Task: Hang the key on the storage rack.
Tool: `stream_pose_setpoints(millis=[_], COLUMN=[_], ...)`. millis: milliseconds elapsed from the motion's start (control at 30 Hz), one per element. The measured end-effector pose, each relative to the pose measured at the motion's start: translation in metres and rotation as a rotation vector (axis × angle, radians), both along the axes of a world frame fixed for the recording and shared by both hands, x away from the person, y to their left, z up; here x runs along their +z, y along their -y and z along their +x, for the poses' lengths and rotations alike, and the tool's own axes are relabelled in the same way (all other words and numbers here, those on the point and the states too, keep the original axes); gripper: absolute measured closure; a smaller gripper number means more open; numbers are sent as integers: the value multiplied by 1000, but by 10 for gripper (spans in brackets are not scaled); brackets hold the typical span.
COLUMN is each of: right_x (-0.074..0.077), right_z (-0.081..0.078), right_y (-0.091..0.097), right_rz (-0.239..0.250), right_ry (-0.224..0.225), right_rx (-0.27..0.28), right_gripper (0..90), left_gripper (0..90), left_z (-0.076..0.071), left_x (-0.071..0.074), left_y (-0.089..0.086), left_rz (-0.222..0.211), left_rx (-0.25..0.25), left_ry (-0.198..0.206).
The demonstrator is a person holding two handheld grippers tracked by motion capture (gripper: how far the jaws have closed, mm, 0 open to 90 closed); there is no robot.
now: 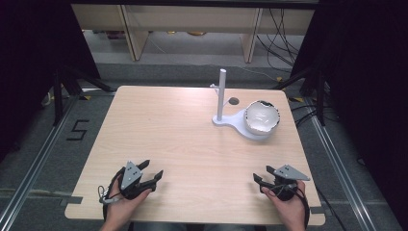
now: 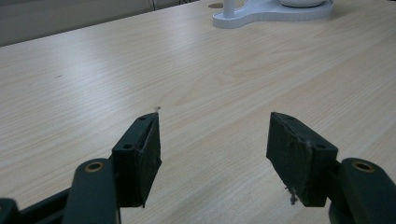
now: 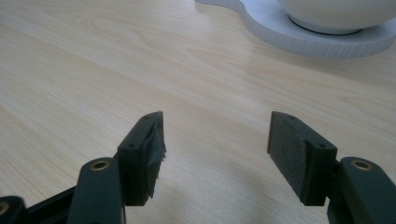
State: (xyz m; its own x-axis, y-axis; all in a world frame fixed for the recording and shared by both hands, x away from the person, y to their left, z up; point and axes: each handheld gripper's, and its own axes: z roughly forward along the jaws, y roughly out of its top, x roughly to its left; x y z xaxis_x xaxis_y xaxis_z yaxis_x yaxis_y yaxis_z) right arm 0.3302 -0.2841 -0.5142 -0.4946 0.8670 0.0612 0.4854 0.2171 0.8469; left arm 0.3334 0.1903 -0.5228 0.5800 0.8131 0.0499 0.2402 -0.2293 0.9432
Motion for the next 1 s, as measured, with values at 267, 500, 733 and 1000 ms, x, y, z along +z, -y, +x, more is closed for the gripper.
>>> stream_pose_setpoints(millis=[267,500,733,1000], right_x=[0,0,0,0], right_z=[0,1,1,0], right_y=[0,1,1,1], right_rz=[0,3,2,1], right_ry=[3,-1,-8,-8], right_rx=[-2,0,-4,-8], right_gripper=[374,372,371,371], left_gripper=[349,353,354,415], left_z=[-2,4,13,24], left_x=[9,33,60,68], left_y=[-7,-16,-33,-59], left_rz=[31,83,154,247], left_rx=[1,-3,3,3], left_ry=[-56,-104,-210,-353])
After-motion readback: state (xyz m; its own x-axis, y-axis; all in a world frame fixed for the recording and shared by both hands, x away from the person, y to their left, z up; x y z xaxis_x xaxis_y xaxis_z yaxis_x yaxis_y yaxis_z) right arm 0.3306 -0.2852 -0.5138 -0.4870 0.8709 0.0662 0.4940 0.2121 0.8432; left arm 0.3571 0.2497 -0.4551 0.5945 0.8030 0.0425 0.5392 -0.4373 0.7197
